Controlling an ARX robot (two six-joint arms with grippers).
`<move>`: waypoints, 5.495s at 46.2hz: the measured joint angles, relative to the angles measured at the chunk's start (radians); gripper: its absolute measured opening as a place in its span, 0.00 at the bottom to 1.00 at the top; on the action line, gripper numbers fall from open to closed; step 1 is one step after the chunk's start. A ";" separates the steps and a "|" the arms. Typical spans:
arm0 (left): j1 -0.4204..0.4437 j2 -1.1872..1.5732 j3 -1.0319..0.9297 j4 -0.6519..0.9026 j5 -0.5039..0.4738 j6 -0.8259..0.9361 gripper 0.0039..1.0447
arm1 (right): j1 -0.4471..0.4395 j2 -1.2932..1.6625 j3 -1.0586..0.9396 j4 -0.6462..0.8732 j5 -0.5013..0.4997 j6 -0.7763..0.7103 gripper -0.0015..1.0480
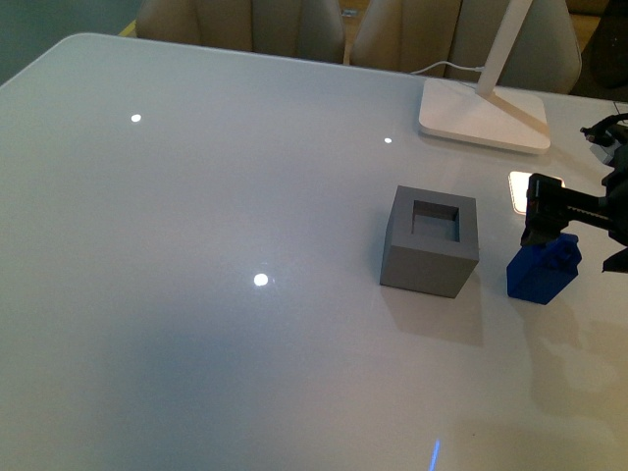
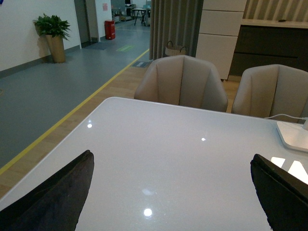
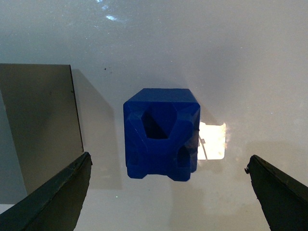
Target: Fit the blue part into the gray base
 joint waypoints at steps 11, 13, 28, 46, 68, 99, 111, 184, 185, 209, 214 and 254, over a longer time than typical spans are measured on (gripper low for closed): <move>0.000 0.000 0.000 0.000 0.000 0.000 0.93 | 0.000 0.071 0.050 -0.005 0.002 0.013 0.91; 0.000 0.000 0.000 0.000 0.000 0.000 0.93 | 0.002 0.081 0.061 -0.010 0.003 0.015 0.91; 0.000 0.000 0.000 0.000 0.000 0.000 0.93 | 0.018 0.145 0.122 -0.027 0.007 0.027 0.79; 0.000 0.000 0.000 0.000 0.000 0.000 0.93 | 0.017 0.073 0.084 -0.041 0.013 0.043 0.44; 0.000 0.000 0.000 0.000 0.000 0.000 0.93 | 0.192 -0.166 0.119 -0.158 0.005 0.160 0.43; 0.000 0.000 0.000 0.000 0.000 0.000 0.93 | 0.285 -0.011 0.255 -0.198 0.029 0.254 0.43; 0.000 0.000 0.000 0.000 0.000 0.000 0.93 | 0.284 -0.002 0.255 -0.198 0.029 0.254 0.43; 0.000 0.000 0.000 0.000 0.000 0.000 0.93 | 0.293 -0.466 -0.137 0.132 0.219 0.179 0.91; 0.000 0.000 0.000 0.000 0.000 0.000 0.93 | 0.293 -0.476 -0.168 0.200 0.241 0.150 0.89; 0.000 0.000 0.000 0.000 0.000 0.000 0.93 | 0.147 -0.814 -0.857 1.215 0.150 -0.211 0.03; 0.000 0.000 0.000 0.000 0.000 0.000 0.93 | 0.122 -0.903 -0.919 1.197 0.122 -0.219 0.02; 0.000 0.000 0.000 0.000 0.000 0.000 0.93 | -0.003 -1.519 -1.118 0.793 0.003 -0.219 0.02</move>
